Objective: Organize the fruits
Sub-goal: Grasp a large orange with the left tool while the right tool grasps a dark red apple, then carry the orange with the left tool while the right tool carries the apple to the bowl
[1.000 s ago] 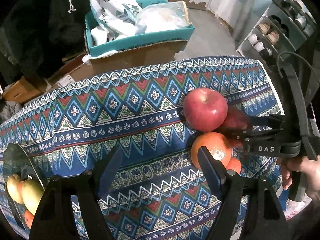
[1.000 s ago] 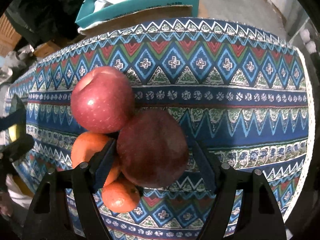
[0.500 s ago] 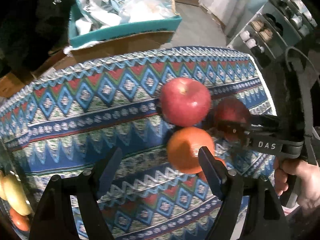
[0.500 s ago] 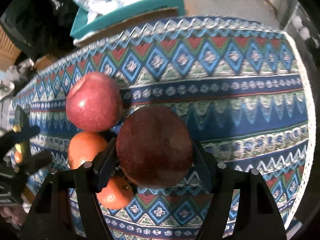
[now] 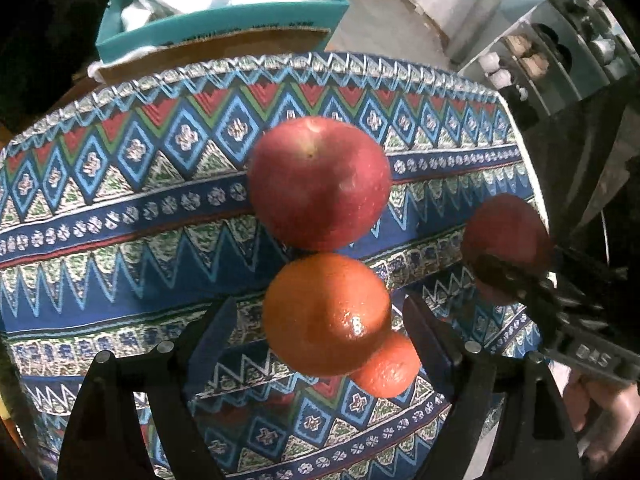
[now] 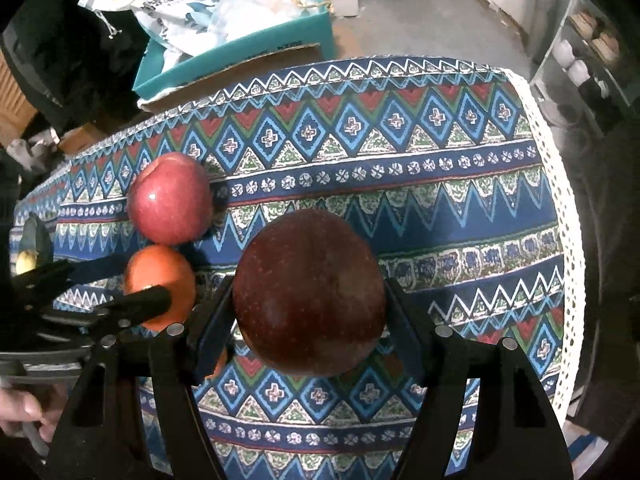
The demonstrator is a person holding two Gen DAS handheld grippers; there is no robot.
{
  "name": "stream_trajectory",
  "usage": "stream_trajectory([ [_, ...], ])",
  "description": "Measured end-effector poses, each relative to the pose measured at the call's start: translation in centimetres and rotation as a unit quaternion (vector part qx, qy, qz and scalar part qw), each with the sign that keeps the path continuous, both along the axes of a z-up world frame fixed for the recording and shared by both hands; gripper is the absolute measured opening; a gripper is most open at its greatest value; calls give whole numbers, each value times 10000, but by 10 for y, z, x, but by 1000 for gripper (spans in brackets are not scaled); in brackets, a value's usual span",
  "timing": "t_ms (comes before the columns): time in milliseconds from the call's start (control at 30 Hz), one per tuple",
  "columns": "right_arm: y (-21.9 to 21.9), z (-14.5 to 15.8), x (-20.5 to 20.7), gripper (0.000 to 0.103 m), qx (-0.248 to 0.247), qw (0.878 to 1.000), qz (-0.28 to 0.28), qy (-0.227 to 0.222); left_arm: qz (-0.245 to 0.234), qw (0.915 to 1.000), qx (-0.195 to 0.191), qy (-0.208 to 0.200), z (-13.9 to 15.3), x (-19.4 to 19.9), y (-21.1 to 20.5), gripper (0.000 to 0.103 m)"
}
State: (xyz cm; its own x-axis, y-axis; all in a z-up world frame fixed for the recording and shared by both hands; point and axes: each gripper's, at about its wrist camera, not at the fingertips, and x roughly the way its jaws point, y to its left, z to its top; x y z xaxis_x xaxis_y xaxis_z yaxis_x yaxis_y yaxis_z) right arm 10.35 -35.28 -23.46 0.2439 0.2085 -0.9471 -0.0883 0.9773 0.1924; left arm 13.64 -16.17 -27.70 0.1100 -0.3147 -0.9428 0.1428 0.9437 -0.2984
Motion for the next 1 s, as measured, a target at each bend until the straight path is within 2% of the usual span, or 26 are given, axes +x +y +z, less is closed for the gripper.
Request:
stream_trajectory([
  [167,7,-3,-1,71,-16,10000,32,-2,14,9999,51,144,-17,-2,-6,86],
  [267,11,-5,-1,71,-6,10000,27,22,-87,9999,106,17,-19,-3,-9,79],
  [300,12,-6,-1,71,-18,10000,37,20,-170,9998,-33,-4,-17,-4,-11,71],
  [500,23,-3,2,71,-110,9999,107,-56,-353,9984,339,-269,-13,-13,-16,70],
  [1000,55,39,-4,71,-112,9976,395,-557,-259,9938,647,-871,37,-37,27,70],
])
